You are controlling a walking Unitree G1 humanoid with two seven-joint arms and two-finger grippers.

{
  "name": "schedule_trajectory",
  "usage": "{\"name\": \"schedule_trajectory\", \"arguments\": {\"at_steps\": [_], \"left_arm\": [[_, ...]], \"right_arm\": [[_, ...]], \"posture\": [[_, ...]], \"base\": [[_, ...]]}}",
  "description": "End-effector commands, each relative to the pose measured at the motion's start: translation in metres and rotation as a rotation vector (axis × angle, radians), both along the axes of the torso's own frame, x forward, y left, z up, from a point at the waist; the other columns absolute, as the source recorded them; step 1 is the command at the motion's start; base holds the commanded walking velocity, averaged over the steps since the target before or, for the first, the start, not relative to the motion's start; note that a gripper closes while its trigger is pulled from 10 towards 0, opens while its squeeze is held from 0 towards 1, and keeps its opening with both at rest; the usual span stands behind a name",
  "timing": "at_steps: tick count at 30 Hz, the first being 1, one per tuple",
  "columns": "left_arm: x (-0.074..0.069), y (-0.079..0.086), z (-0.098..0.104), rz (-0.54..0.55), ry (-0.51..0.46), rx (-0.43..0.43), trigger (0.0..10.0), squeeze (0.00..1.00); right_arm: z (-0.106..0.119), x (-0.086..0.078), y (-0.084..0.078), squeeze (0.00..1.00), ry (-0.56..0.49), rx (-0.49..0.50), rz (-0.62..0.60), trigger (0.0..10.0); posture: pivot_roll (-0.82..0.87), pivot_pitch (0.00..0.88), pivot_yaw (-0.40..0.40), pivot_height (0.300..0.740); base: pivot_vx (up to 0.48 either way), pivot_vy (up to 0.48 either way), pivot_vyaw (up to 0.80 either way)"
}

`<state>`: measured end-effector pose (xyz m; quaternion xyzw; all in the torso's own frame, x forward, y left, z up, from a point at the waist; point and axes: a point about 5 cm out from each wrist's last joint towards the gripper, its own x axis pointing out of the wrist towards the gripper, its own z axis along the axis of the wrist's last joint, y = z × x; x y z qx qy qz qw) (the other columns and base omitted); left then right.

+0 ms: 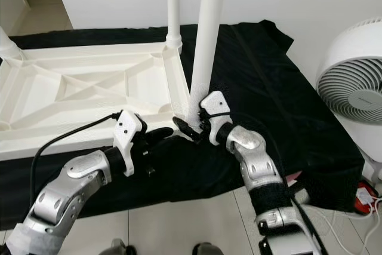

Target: Building children table

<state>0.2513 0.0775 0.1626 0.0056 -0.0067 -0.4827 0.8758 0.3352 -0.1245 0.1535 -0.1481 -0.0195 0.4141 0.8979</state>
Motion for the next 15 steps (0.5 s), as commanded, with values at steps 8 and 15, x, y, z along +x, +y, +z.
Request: {"name": "schedule_trajectory", "arguments": {"at_steps": [8,15], "left_arm": [[0.0021,0.0034,0.0028,0.023,-0.013,0.004,10.0,0.00],[0.0023,0.0062,0.0042,0.037,-0.019,0.006,10.0,0.00]], "right_arm": [[-0.0100,0.0112,0.0076,0.00,0.050,-0.071,0.050,4.9],[-0.0136,0.0117,0.0111,0.00,0.075,-0.035,0.093,0.0]], "posture": [[0.00,0.055,-0.019,0.740],[0.02,0.050,-0.023,0.740]], "base": [[0.000,0.000,0.00],[0.000,0.000,0.00]]}}
